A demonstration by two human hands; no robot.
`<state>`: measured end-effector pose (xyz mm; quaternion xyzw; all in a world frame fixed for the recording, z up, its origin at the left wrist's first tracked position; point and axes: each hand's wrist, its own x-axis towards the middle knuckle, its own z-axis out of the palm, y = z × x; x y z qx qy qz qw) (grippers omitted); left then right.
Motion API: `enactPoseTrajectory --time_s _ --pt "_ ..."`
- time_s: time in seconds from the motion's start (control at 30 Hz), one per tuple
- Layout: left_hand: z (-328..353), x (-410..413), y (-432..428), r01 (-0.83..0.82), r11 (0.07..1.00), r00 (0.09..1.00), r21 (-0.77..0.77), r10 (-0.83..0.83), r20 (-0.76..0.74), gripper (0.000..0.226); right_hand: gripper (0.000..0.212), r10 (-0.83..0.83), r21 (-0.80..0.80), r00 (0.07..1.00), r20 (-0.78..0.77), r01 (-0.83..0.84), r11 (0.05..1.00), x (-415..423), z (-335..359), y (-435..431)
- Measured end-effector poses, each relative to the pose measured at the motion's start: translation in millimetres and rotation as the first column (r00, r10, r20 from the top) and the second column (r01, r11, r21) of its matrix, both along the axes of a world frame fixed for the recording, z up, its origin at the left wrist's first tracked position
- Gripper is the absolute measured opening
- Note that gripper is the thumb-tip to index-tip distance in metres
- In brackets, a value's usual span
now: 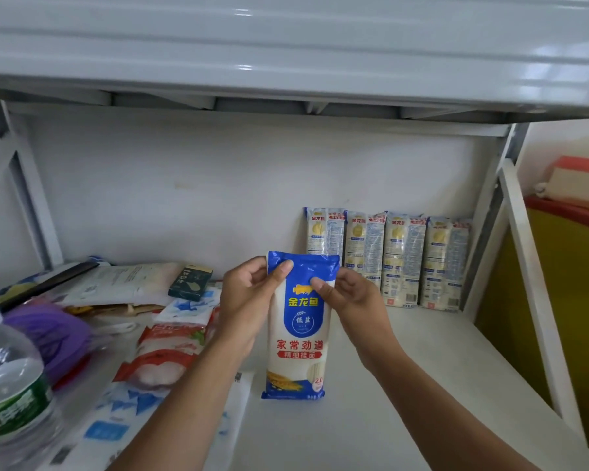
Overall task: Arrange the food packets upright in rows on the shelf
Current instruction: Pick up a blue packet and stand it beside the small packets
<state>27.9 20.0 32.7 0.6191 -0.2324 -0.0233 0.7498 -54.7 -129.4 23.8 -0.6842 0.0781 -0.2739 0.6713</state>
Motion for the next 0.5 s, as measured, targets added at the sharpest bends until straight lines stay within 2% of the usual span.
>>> enactPoseTrajectory --time_s 0.1,0.27,0.4,0.5 --pt "0.7 -1.5 -1.2 -0.019 1.0 1.0 0.005 0.018 0.015 0.023 0.019 -0.016 0.032 1.0 0.007 0.016 0.999 -4.1 7.7 0.1" --pt "1.0 -2.9 -0.5 -0.015 1.0 0.999 -0.018 0.014 -0.044 0.024 0.016 -0.106 0.044 0.994 0.036 0.104 0.994 -6.3 13.5 -2.4" --pt "2.0 -3.8 0.9 -0.022 1.0 0.997 -0.011 0.021 -0.073 0.026 0.012 -0.095 0.085 0.994 0.05 0.091 0.992 -7.0 15.0 -0.9" --pt "2.3 -5.1 2.1 -0.081 0.997 0.996 0.019 0.08 0.047 0.024 0.012 -0.092 0.129 0.994 0.06 0.083 0.988 -6.2 16.0 -0.2"
